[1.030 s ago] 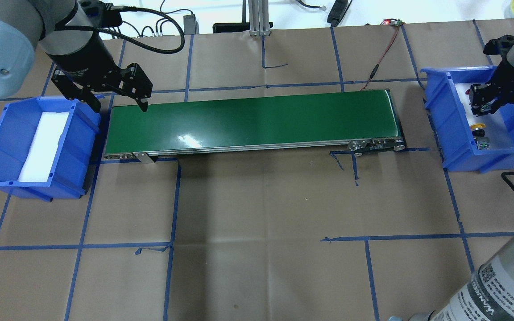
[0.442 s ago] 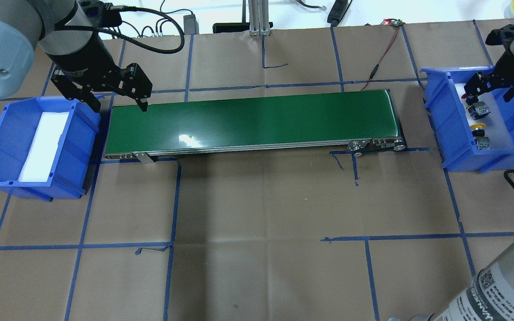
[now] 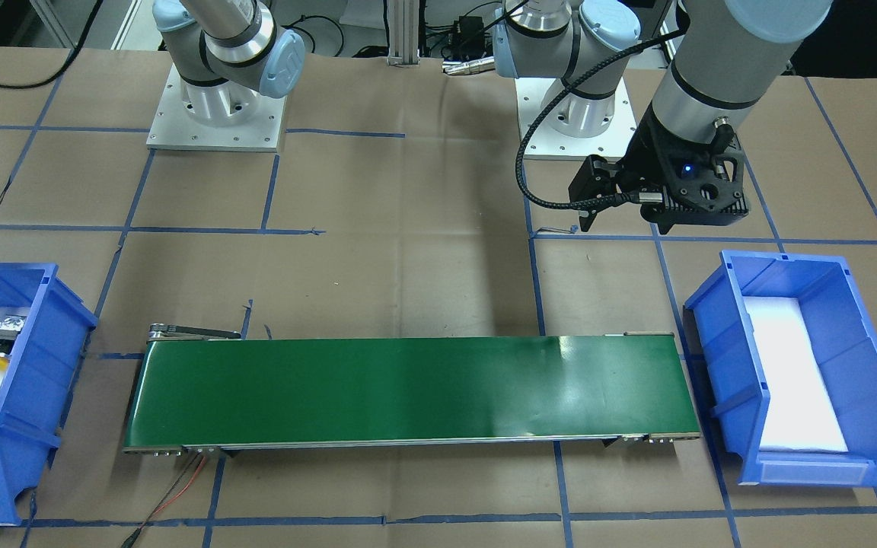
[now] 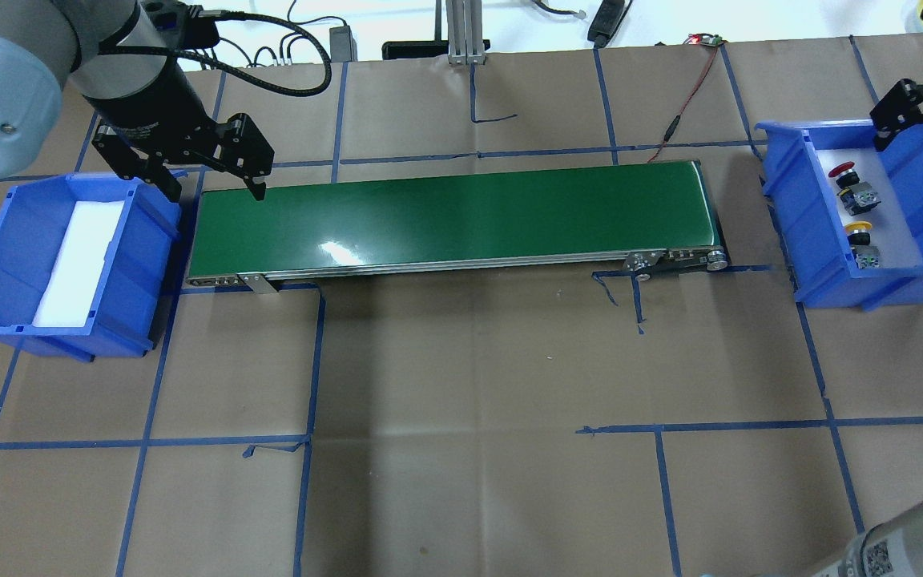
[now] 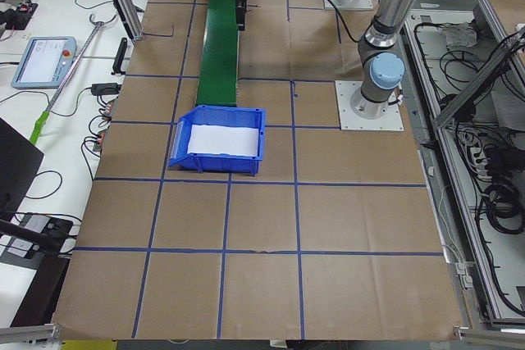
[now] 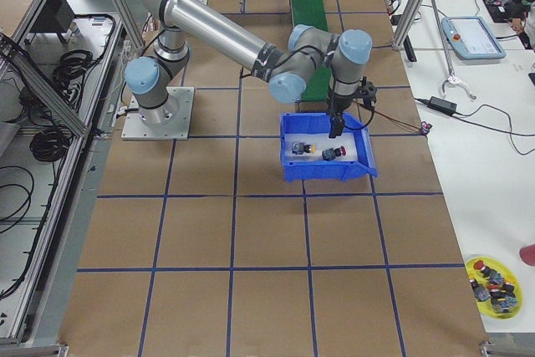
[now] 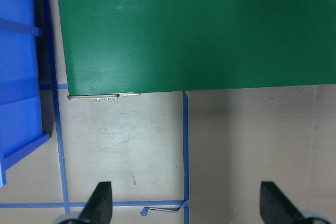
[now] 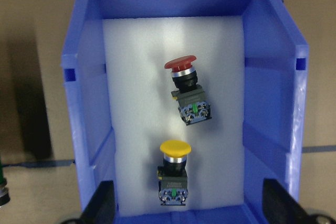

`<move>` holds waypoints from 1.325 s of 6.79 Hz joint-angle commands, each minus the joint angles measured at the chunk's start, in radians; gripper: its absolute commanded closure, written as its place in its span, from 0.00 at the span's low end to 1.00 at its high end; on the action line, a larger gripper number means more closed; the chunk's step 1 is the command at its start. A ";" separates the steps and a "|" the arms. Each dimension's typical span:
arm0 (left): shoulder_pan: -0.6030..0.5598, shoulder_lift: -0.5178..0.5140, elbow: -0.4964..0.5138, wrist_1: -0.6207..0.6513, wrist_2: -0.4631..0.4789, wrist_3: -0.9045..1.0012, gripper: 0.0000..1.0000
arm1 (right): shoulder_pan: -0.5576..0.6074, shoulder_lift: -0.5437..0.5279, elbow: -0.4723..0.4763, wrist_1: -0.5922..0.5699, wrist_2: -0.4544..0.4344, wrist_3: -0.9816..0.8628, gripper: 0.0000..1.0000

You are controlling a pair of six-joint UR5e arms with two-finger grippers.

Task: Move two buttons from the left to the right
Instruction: 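Raise the right gripper out of the bin and move it toward the belt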

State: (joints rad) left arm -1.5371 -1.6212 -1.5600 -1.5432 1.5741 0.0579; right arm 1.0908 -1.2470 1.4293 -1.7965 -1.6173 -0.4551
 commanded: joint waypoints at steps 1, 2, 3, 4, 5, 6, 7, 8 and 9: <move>0.000 0.000 0.000 0.000 0.000 0.000 0.00 | 0.017 -0.145 -0.004 0.051 0.042 0.021 0.00; 0.000 0.000 0.000 0.000 0.000 0.000 0.00 | 0.064 -0.191 -0.003 0.090 0.037 0.094 0.00; 0.000 0.000 0.000 0.000 0.000 0.000 0.00 | 0.107 -0.221 -0.006 0.202 0.042 0.219 0.00; 0.000 0.000 0.000 0.000 0.000 0.000 0.00 | 0.173 -0.247 -0.003 0.247 0.045 0.305 0.00; 0.002 0.000 0.000 0.000 0.000 0.000 0.00 | 0.258 -0.277 0.000 0.316 0.047 0.405 0.00; 0.002 0.000 0.002 0.000 0.000 0.000 0.00 | 0.349 -0.296 0.002 0.341 0.048 0.479 0.00; 0.002 0.000 0.002 0.000 0.000 0.000 0.00 | 0.441 -0.301 0.000 0.339 0.045 0.540 0.00; 0.003 0.000 0.002 0.000 0.000 0.000 0.00 | 0.501 -0.299 0.005 0.341 0.042 0.638 0.00; 0.003 0.000 0.002 0.000 0.000 0.000 0.00 | 0.520 -0.302 0.032 0.341 0.045 0.650 0.00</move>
State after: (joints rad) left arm -1.5345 -1.6214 -1.5586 -1.5432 1.5739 0.0583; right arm 1.5663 -1.5461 1.4399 -1.4577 -1.5734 0.1478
